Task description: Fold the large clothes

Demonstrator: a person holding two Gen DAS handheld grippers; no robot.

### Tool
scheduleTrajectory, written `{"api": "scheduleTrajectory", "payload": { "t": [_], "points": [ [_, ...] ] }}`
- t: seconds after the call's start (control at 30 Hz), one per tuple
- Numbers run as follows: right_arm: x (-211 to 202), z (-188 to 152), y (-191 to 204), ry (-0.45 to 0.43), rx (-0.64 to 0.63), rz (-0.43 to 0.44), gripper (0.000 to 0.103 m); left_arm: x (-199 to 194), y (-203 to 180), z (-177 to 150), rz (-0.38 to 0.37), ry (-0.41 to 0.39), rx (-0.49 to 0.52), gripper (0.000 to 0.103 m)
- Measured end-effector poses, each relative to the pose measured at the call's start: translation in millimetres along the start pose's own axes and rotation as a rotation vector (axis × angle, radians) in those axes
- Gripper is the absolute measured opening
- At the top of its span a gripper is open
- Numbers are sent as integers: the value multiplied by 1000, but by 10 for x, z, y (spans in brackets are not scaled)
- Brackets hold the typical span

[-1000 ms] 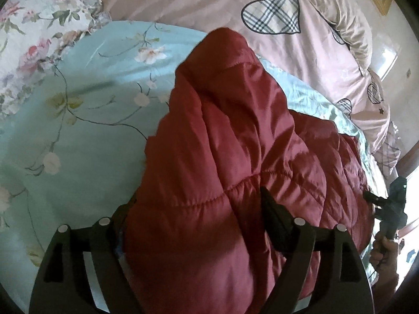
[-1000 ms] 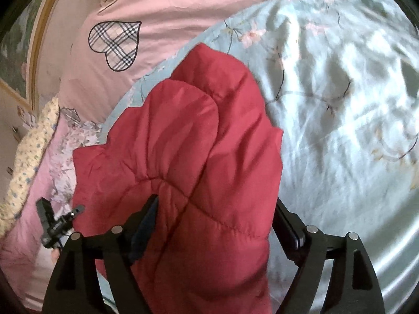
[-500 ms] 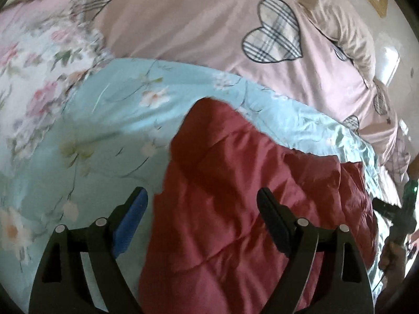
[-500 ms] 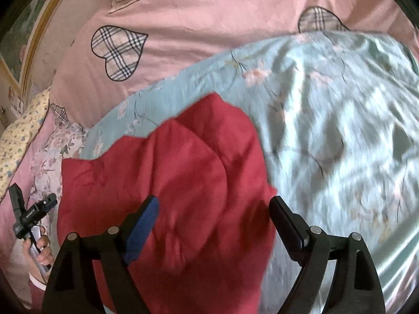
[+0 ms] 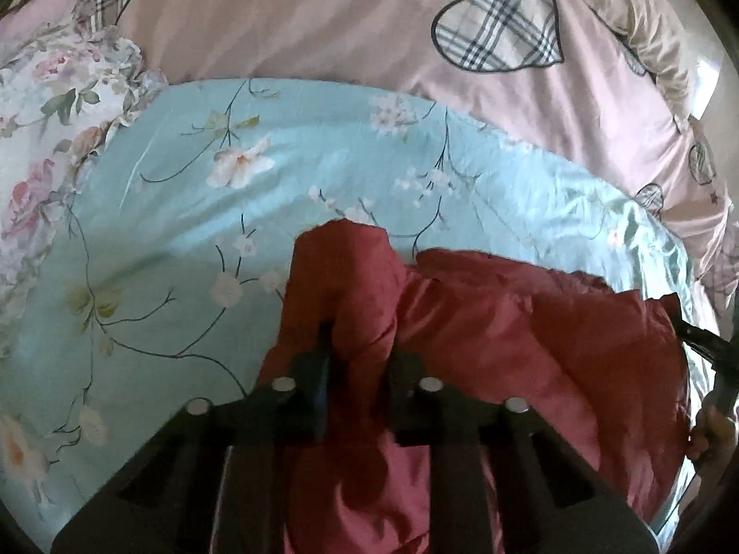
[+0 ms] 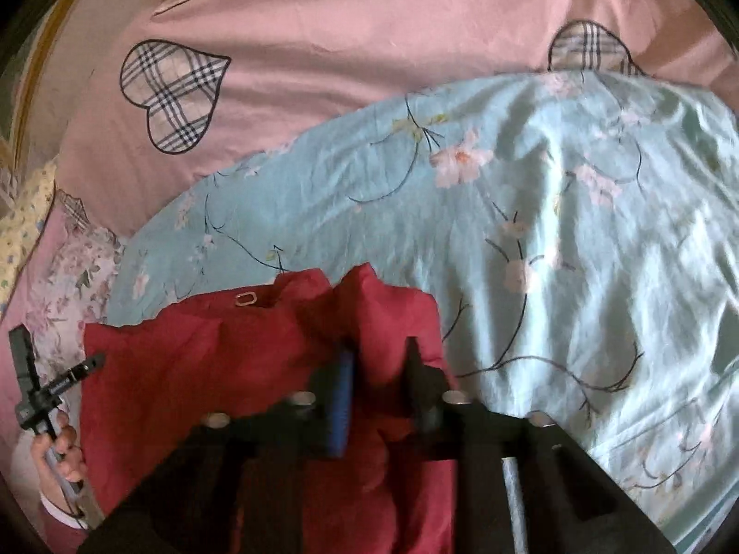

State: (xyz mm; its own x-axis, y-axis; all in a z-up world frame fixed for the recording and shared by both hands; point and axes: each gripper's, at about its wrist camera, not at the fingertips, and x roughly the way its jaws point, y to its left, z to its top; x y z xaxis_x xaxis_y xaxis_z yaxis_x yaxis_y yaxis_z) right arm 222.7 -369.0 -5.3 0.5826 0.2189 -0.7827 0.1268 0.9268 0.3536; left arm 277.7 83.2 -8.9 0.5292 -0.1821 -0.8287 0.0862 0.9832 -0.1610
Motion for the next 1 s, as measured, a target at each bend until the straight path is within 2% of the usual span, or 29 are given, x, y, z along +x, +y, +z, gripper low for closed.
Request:
{"api": "scheduleTrajectory", "payload": {
  "t": [0.17,0.23,0.37,0.53,0.73,0.83,0.9,1.0],
  "points": [
    [-201,92,101,-109,-9,-47,11,-90,-73,132,30,-57,-4,11],
    [-135,124,150,-123,-37,-116,11,-34,-117,192,54,-69,2,11],
    [160,139,66,-73,-22,-170,10,275,-123,258,88,-20,0,10],
    [444,70,-111,-18,30,-184,9,615,-106,228,110,47,7,11],
    [523,35,-96,0,26,-197,8,689,-81,192,111,62,-3,12],
    [522,18,-106,3,30,-198,8,671,-58,190,101,64,-13,16],
    [523,20,-116,1,35,-198,8,627,-16,189,97,64,-33,25],
    [542,27,-120,7,32,-206,8,481,48,185,71,36,-70,27]
  ]
}}
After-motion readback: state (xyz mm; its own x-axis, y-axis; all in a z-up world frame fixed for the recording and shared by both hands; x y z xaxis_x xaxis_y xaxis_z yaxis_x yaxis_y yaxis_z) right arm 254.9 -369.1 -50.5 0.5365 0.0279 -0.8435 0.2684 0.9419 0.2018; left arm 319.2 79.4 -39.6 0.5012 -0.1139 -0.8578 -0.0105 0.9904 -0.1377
